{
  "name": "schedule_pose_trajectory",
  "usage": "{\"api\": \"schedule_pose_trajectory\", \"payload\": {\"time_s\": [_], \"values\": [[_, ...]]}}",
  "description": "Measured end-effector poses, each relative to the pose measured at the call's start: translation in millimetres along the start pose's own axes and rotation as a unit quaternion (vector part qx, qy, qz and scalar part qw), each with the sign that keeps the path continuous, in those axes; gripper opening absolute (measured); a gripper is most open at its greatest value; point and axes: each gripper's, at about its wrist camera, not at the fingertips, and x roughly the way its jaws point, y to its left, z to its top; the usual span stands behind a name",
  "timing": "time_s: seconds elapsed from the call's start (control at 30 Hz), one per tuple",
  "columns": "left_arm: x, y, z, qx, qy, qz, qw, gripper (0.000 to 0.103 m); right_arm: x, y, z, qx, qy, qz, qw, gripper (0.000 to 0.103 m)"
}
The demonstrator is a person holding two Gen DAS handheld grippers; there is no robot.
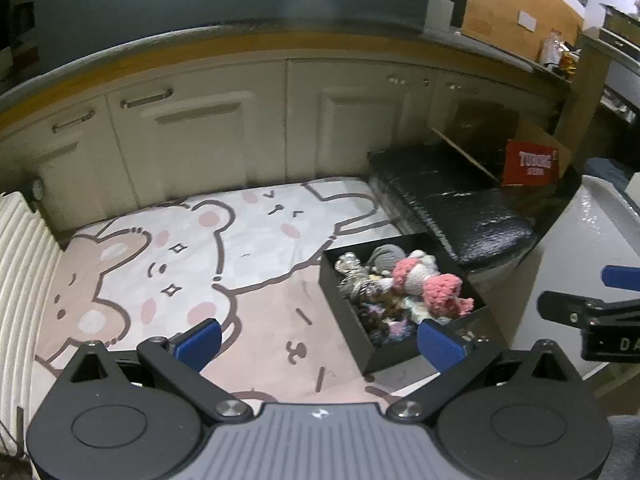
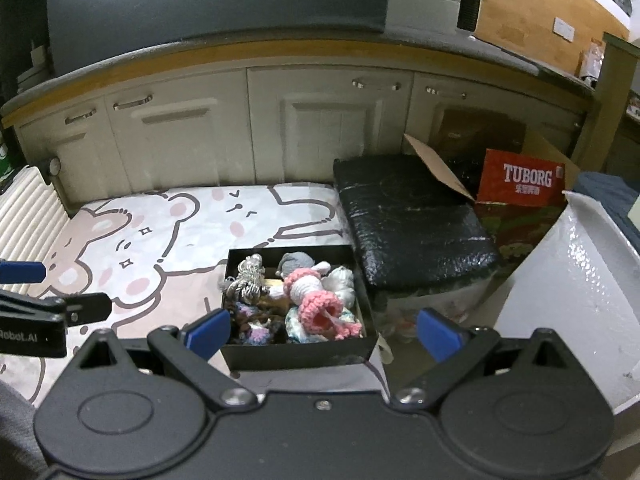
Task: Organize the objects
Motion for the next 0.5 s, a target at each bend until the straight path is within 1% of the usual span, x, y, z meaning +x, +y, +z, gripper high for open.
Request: {"api": "schedule_pose_trajectory", "payload": {"time_s": [0.23,0.5], "values": [[3.3,5.0,0.0,-0.007,0.014,0.007,0.9999,0.103,-0.6,0.0,-3.3,0.010,-0.001,-0.010,1.000,0.101],[3.6,4.5,-1.0,-0.003,0.016,0.010,0.9998,0.103,3.1,4.3,-3.2,0.004,0.009,-0.018,1.000,0.101]]}}
